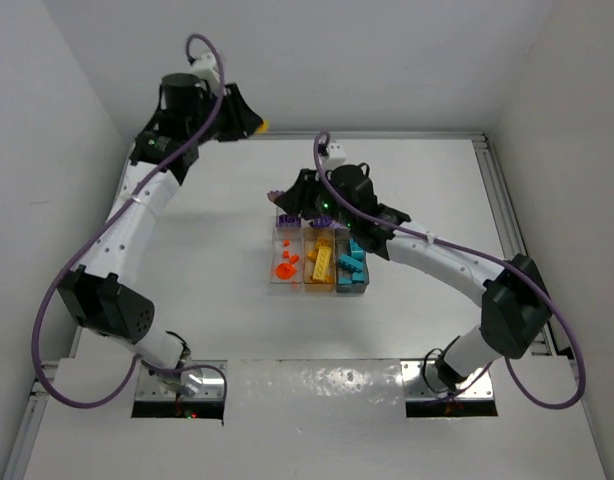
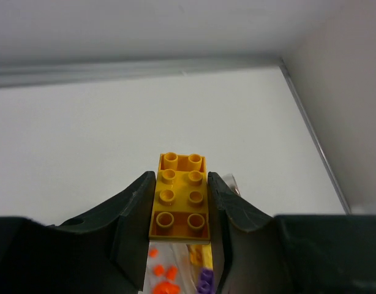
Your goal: Sort the legos into containers by color
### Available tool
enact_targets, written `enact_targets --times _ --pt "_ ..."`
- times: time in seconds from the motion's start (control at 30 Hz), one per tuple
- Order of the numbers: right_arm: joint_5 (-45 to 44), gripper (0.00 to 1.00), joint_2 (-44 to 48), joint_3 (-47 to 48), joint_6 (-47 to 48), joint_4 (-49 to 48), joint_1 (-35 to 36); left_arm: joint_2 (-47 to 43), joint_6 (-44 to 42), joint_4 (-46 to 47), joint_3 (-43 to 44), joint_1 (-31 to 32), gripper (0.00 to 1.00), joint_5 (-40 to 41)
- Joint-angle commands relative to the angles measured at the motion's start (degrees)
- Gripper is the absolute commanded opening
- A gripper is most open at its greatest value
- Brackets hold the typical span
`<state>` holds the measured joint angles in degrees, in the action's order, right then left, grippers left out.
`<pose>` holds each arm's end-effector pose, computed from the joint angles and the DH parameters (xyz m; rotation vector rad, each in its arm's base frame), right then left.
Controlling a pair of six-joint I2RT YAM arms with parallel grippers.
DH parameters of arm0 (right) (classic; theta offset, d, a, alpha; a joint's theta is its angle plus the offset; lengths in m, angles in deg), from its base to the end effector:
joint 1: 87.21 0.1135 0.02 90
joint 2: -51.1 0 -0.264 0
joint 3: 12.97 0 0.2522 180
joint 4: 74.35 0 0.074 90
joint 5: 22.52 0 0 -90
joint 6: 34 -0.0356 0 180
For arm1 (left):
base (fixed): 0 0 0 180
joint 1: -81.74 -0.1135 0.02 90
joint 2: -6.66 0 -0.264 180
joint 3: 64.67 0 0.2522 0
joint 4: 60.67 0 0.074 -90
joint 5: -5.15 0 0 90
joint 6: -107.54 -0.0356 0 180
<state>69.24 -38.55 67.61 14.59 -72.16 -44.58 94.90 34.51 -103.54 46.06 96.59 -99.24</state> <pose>0.2751 0.2547 0.3163 -0.0442 1.8996 1.0652 0.3328 -0.0974 0.4361 0.1355 1.9588 -0.6103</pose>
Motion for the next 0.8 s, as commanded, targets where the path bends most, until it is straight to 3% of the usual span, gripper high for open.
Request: enact_targets --times 0.0,0.17,0.3,0.37,0.63,0.77 --pt "-1.58 0.0 3.16 -5.64 0.19 6.02 -1.23 1.49 -2.03 4.66 6.65 -4.3 0.0 3.67" --pt "-5.01 0.0 6.41 -12.68 -3.58 6.47 -6.31 0.09 -2.29 5.37 2.37 -4.39 0.0 2.01" --pt "-4.75 0.0 4.14 -9.63 -3.7 11.3 -12.92 -3.25 -4.31 3.54 -4.14 -3.69 0.0 0.16" --pt "-6.59 0.0 1.5 -7.86 -1.58 17.27 -13.28 -5.8 -6.15 2.83 -8.62 -3.08 0.0 0.07" --pt "-5.72 0.0 -7.28 -0.21 0.54 21.85 -13.28 -9.94 -8.53 -0.25 -16.45 0.17 0.0 -2.83" --pt "-7.3 0.1 -9.4 2.07 0.1 20.19 -13.71 -10.29 -10.46 -0.34 -18.04 2.55 0.0 -3.18"
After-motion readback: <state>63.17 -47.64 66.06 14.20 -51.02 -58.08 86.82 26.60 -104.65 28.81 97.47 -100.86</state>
